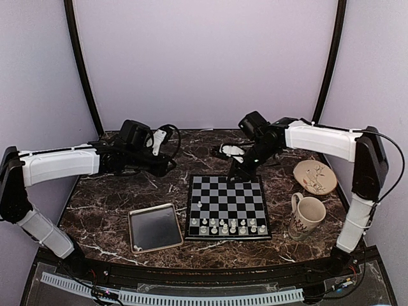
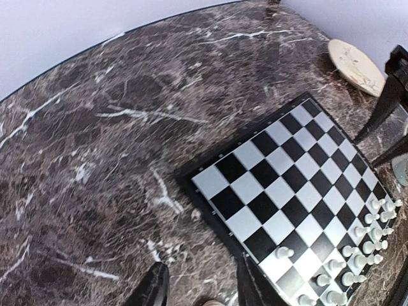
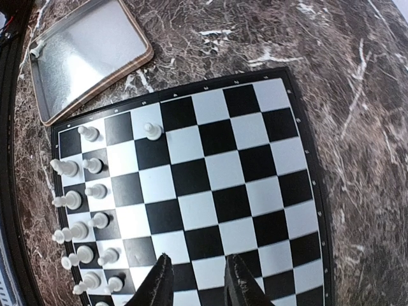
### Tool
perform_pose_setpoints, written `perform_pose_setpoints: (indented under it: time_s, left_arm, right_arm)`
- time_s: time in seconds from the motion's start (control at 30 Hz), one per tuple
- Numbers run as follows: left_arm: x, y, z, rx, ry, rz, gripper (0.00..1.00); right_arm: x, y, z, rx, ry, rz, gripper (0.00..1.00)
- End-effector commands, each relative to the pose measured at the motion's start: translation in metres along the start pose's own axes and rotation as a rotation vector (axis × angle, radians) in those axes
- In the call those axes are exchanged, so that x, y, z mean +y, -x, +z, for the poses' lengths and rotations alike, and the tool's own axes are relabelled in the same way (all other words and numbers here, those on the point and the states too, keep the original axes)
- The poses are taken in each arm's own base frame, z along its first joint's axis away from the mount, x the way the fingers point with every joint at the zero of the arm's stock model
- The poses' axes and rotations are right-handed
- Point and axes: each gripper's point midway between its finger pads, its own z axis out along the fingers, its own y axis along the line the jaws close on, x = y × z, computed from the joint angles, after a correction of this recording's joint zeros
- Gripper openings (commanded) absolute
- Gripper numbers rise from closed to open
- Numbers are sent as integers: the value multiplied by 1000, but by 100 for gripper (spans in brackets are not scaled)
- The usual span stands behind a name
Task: Set up the chess pieces on the board
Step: Pick up the pawn from the chessboard.
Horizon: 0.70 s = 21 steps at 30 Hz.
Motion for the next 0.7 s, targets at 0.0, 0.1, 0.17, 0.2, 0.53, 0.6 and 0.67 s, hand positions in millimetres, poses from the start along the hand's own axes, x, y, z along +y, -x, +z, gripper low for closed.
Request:
perform_pose_setpoints:
  time_s: [0.0, 0.1, 0.17, 0.2, 0.53, 0.6, 0.67]
  left_arm:
    - [27, -11, -16, 79, 66, -29, 40]
    - [48, -1, -25, 11, 92, -67, 49]
    - [58, 4, -32, -30, 109, -86, 52]
    - [63, 4, -34, -40, 120, -97, 53]
    - [71, 11, -54, -69, 147, -117, 55]
    - [70, 13, -56, -75, 145, -115, 55]
    - [71, 13, -58, -80, 146, -116, 54]
  right_arm:
    - [13, 16, 29, 68, 31, -28, 29]
    - [16, 25, 53, 99, 37, -43, 29]
    - [19, 28, 68, 124, 47, -46, 29]
    - [21, 29, 75, 135, 53, -50, 29]
    - [35, 31, 117, 202, 113, -60, 31]
    - [36, 30, 121, 206, 119, -60, 31]
    - [38, 30, 124, 210, 128, -59, 31]
